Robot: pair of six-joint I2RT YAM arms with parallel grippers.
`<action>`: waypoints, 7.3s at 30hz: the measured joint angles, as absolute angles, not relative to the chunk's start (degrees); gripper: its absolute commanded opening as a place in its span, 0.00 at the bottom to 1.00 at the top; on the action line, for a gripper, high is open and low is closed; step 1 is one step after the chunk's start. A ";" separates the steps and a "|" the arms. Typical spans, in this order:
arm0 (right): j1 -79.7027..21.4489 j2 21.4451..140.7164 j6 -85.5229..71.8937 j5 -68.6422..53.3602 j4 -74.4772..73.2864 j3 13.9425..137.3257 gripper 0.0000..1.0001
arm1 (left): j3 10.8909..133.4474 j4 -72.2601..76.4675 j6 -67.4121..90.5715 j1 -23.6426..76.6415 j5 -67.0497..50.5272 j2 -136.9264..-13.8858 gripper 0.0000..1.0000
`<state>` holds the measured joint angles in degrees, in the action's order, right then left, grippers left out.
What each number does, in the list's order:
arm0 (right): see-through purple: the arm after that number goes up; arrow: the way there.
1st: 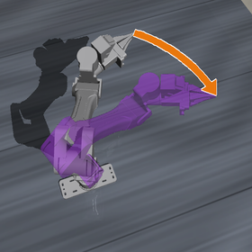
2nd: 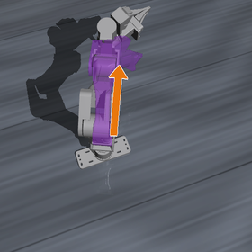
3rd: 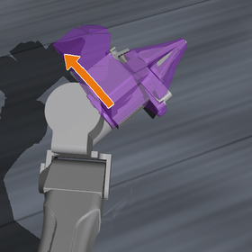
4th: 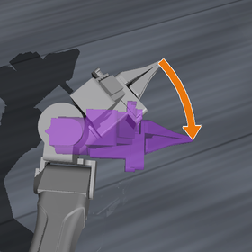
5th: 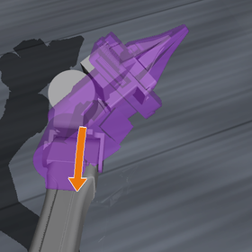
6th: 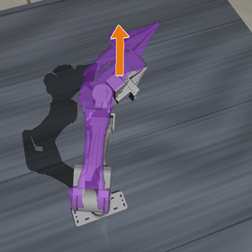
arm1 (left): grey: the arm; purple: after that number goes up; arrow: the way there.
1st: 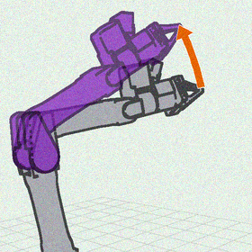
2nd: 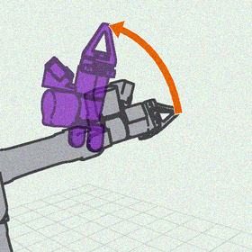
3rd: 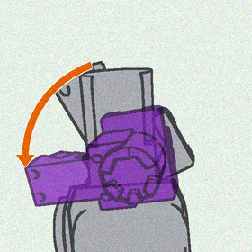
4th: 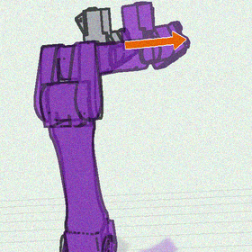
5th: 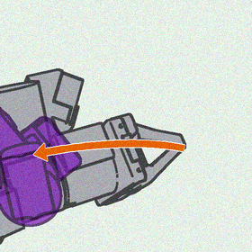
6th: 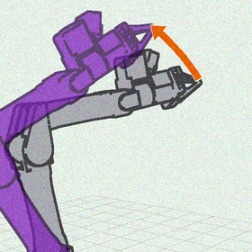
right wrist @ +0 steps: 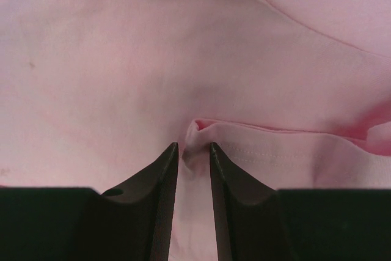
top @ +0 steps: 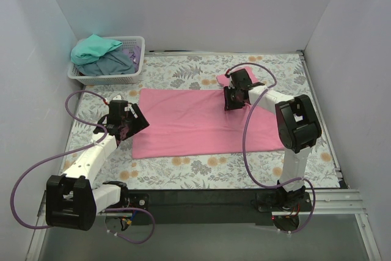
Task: Fold and stack the t-shirts
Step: Fold the tshirt
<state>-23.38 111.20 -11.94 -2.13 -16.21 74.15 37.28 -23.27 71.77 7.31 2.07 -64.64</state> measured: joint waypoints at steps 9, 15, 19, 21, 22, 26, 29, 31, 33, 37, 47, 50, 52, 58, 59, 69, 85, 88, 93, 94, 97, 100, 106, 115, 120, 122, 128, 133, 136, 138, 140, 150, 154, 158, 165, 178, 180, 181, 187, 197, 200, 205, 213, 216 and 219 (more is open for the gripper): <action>-23.49 111.94 -12.05 -2.55 -15.92 74.50 0.19 | 37.23 -23.27 71.77 7.31 2.07 -65.06 0.73; -23.55 112.05 -12.05 -2.09 -15.94 74.56 0.01 | 37.23 -23.27 71.75 7.31 2.07 -65.06 0.73; -23.88 111.98 -11.68 -2.11 -15.94 74.56 0.01 | 37.23 -23.27 71.75 7.31 2.07 -65.06 0.73; -24.18 111.79 -11.33 -2.13 -16.03 74.56 0.01 | 37.23 -23.27 71.75 7.31 2.04 -65.06 0.73; -24.38 111.66 -11.11 -2.22 -16.08 74.59 0.01 | 37.23 -23.27 71.75 7.31 2.04 -65.06 0.73; -25.02 111.15 -10.15 -3.18 -16.38 75.02 0.01 | 37.23 -23.27 71.75 7.31 2.04 -65.06 0.73; -25.52 111.13 -9.67 -3.66 -16.51 75.57 0.01 | 37.23 -23.27 71.75 7.31 2.04 -65.06 0.73; -25.71 111.13 -9.43 -3.86 -16.53 75.61 0.04 | 37.23 -23.27 71.75 7.31 2.04 -65.06 0.73; -25.91 111.13 -9.19 -3.92 -16.58 75.64 0.11 | 37.23 -23.27 71.75 7.31 2.04 -65.06 0.73; -26.00 111.13 -9.04 -3.79 -17.06 75.99 0.37 | 37.23 -23.27 71.75 7.31 2.04 -65.06 0.73; -24.34 100.40 -10.37 -0.58 -19.05 71.48 0.41 | 37.21 -23.66 72.44 7.40 1.89 -64.58 0.73; -20.43 92.23 -12.38 0.10 -19.38 65.43 0.40 | 37.15 -24.40 73.82 7.88 1.39 -63.55 0.73; -16.34 87.66 -14.02 -0.19 -18.61 60.75 0.40 | 36.97 -24.64 74.81 8.36 0.78 -63.05 0.73; -3.16 81.82 -18.50 -3.84 -16.10 46.09 0.39 | 36.86 -24.97 77.12 9.50 -2.13 -67.88 0.73; -2.07 81.69 -18.96 -4.60 -16.05 44.27 0.39 | 36.86 -24.95 77.45 9.74 -2.46 -69.38 0.73; 7.22 79.07 -22.57 -13.78 -9.61 34.22 0.39 | 38.81 -26.96 82.37 10.63 -1.56 -78.11 0.68; 15.90 59.13 -24.97 -13.13 -21.61 25.61 0.48 | 31.48 -37.93 92.88 10.74 -4.69 -64.01 0.67; 14.22 56.14 -24.82 -11.44 -24.05 27.79 0.48 | 33.17 -40.73 92.36 10.74 -2.98 -62.59 0.69; 9.06 59.77 -22.55 -9.50 -24.62 38.02 0.41 | 41.04 -40.86 88.36 10.74 0.82 -63.88 0.73; 8.21 61.43 -21.71 -9.28 -24.36 40.53 0.40 | 43.07 -40.29 87.22 10.74 1.69 -65.12 0.73; 6.15 67.40 -18.79 -8.88 -23.44 47.79 0.40 | 49.12 -37.47 83.35 10.74 4.51 -71.22 0.73; 5.28 73.25 -15.55 -8.49 -22.90 53.12 0.39 | 54.68 -34.96 79.61 10.74 7.42 -78.98 0.73; 3.62 81.19 -11.90 -5.76 -22.44 57.78 0.40 | 60.86 -31.35 74.48 10.74 10.85 -90.76 0.67; 2.52 92.42 -9.87 -0.69 -18.92 62.52 0.39 | 72.05 -27.86 69.01 10.74 15.49 -106.00 0.48; 2.28 92.97 -9.43 0.51 -15.53 62.04 0.39 | 75.72 -23.81 66.89 10.74 17.61 -110.50 0.47; 2.17 93.19 -9.21 0.71 -14.50 61.89 0.38 | 76.55 -22.41 66.32 10.74 18.20 -112.12 0.47; 2.04 94.65 -8.95 0.64 -12.67 61.04 0.39 | 79.20 -19.75 64.90 10.74 19.66 -117.03 0.47; 2.07 95.64 -8.71 0.69 -12.03 61.01 0.38 | 79.99 -18.48 64.29 10.74 19.62 -117.93 0.42; 2.04 95.66 -8.69 0.71 -11.81 61.01 0.38 | 79.94 -18.26 64.31 10.74 19.44 -117.97 0.41; 2.04 95.66 -8.69 0.71 -11.81 61.01 0.38 | 79.59 -17.72 64.29 10.74 19.27 -117.95 0.41; 2.04 95.66 -8.71 0.71 -11.79 61.01 0.39 | 78.91 -17.04 64.36 10.74 19.18 -117.60 0.41; 2.04 95.66 -8.78 0.69 -11.79 61.04 0.39 | 78.15 -16.27 64.53 10.74 19.25 -117.21 0.35; 2.04 95.66 -8.78 0.71 -11.81 61.08 0.39 | 78.04 -16.56 64.42 10.72 19.62 -117.21 0.16; 2.04 95.74 -8.78 0.95 -11.84 61.89 0.38 | 77.82 -16.75 64.36 10.70 19.99 -117.03 0.03; 2.04 97.62 -8.69 1.65 -11.84 66.08 0.39 | 77.69 -16.91 64.29 10.79 20.25 -116.88 0.00; 3.40 105.95 0.10 3.99 -11.90 75.68 0.41 | 77.69 -18.74 63.83 12.53 20.97 -116.46 0.00; 3.77 107.92 1.72 2.72 -11.94 76.36 0.41 | 77.69 -18.79 63.86 12.60 20.99 -116.44 0.00; 4.01 108.66 2.28 1.83 -12.03 76.44 0.41 | 77.69 -18.81 63.86 12.60 20.99 -116.44 0.00; 4.27 111.70 4.58 -4.19 -12.91 76.25 0.41 | 77.69 -18.81 63.83 12.62 21.04 -116.44 0.00; 4.16 112.20 5.02 -7.20 -13.15 74.30 0.40 | 77.69 -18.90 63.68 12.82 21.45 -116.44 0.00; 4.16 112.16 5.10 -6.98 -13.08 73.23 0.40 | 77.69 -18.98 63.66 12.86 21.56 -116.44 0.00; 4.16 112.14 5.26 -6.79 -13.10 73.23 0.34 | 77.69 -19.07 63.66 12.86 21.65 -116.44 0.00; 4.16 112.25 5.96 -7.29 -13.13 73.21 0.01 | 77.73 -19.27 63.20 12.86 21.80 -116.38 0.00; 4.16 112.22 6.00 -7.62 -13.13 73.21 0.01 | 77.73 -19.90 63.02 12.84 21.89 -116.18 0.00; 4.16 111.98 5.76 -7.57 -13.34 73.21 0.01 | 77.73 -21.10 63.07 12.56 21.82 -115.74 0.00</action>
<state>4.16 111.98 5.76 -7.57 -13.34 73.21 77.73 -21.10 63.07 12.56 21.82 -115.74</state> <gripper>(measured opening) 0.028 0.012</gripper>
